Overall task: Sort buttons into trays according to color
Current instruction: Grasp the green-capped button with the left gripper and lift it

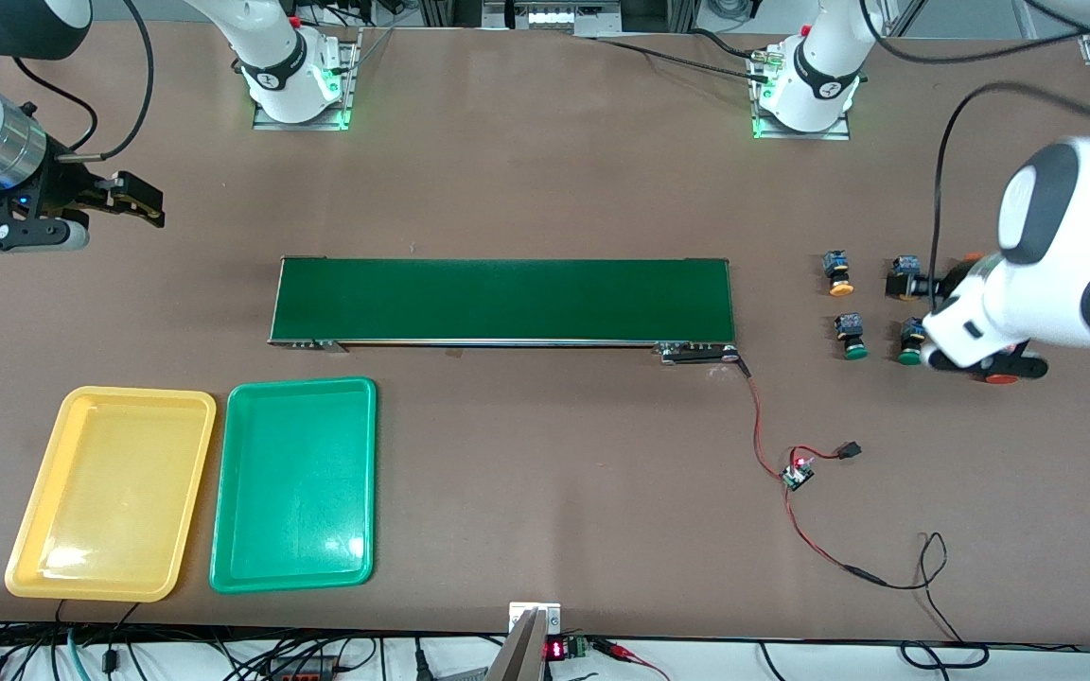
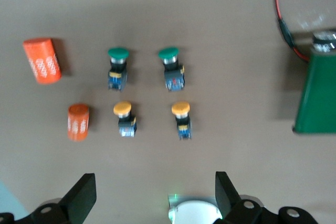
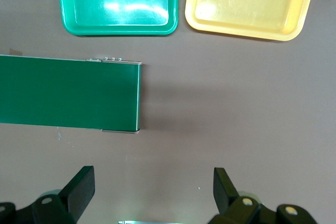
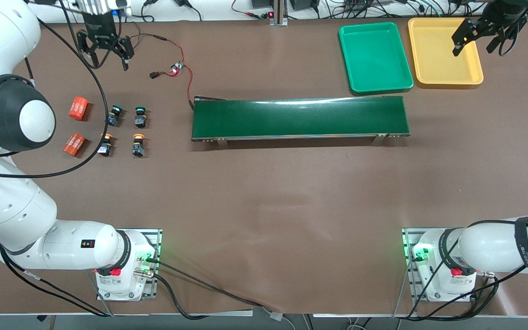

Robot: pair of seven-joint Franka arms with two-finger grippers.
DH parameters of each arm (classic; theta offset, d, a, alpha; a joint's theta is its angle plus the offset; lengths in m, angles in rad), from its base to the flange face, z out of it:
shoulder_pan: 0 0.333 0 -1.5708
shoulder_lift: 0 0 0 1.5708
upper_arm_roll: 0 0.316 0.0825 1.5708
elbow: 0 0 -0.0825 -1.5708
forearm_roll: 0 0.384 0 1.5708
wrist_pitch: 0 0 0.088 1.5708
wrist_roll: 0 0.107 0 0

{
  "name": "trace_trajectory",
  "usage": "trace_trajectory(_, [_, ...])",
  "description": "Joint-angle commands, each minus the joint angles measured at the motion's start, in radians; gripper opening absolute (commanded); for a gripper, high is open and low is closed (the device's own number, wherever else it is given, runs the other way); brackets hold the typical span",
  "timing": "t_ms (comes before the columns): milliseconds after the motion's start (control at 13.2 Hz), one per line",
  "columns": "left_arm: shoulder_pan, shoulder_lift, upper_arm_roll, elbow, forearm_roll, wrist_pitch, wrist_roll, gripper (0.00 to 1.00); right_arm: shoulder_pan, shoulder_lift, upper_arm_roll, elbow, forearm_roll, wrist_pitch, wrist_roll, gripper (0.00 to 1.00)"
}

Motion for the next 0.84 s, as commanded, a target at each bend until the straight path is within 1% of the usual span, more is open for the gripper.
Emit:
trace_trajectory(0, [0.049, -0.035, -0.01, -0.19, 0.009, 0.225, -0.002, 1.0, 0.001, -0.043, -0.002, -0.04, 0.008, 0.02, 0.02, 1.0])
trace_trajectory(228, [0.058, -0.078, -0.009, -0.432, 0.009, 0.55, -0.005, 1.0, 0.001, -0.039, -0.005, -0.031, 0.008, 0.008, 0.02, 1.0])
trace_trajectory(380, [0.084, -0.073, -0.01, -0.561, 0.009, 0.774, -0.007, 1.0, 0.003, -0.037, -0.001, -0.019, 0.008, -0.032, 0.021, 1.0])
trace_trajectory(456, [0.084, -0.067, -0.009, -0.645, 0.009, 0.925, -0.007, 1.0, 0.003, -0.034, -0.001, -0.008, 0.008, -0.041, 0.032, 1.0])
trace_trajectory(532, [0.084, -0.058, -0.009, -0.702, 0.011, 1.039, -0.007, 1.0, -0.006, -0.024, -0.005, 0.015, 0.008, -0.043, 0.046, 1.0])
trace_trajectory(607, [0.084, -0.04, -0.009, -0.716, 0.011, 1.077, -0.01, 1.0, -0.009, -0.019, -0.016, 0.02, 0.008, -0.043, 0.035, 1.0])
trace_trajectory(759, [0.086, -0.011, -0.009, -0.718, 0.011, 1.103, -0.01, 1.0, -0.003, -0.017, -0.014, 0.021, 0.008, -0.042, 0.053, 1.0])
